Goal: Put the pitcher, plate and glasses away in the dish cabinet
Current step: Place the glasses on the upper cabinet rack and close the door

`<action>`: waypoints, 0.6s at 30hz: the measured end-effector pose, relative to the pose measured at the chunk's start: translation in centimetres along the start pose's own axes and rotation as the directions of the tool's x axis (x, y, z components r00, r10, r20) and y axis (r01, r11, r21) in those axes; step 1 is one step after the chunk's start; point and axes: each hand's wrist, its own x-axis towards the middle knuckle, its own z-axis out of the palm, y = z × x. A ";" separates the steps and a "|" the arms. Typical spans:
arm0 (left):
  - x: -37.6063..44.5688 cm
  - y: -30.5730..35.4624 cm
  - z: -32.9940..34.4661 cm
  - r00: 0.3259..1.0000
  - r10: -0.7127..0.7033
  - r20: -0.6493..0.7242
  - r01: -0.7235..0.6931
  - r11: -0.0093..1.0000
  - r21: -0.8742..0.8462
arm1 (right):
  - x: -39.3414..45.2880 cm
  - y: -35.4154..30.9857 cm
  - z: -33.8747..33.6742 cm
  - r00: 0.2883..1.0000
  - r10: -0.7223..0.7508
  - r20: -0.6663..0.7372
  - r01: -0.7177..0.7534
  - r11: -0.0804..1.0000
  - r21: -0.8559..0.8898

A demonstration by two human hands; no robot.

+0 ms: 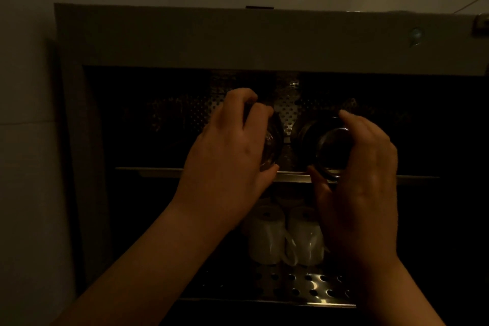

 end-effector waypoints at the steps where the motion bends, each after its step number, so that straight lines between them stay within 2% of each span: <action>1: 0.0 0.0 0.0 1.000 0.001 -0.003 -0.001 1.000 -0.009 | 0.1 0.1 -0.1 1.000 0.003 -0.007 -0.003 1.000 0.023; 9: 0.5 -0.5 0.1 0.999 -0.028 -0.021 0.027 1.000 -0.013 | 1.0 0.4 -0.5 0.998 0.059 0.033 -0.059 0.998 0.011; 13: 1.0 -0.7 0.2 0.999 -0.044 0.001 0.044 0.998 -0.036 | 1.6 0.6 -0.6 0.998 0.063 0.005 -0.063 0.998 0.026; 18: 1.8 -1.1 0.6 0.998 -0.020 0.061 0.017 0.999 0.048 | 2.9 1.0 -0.7 0.998 0.057 -0.028 -0.056 0.998 0.035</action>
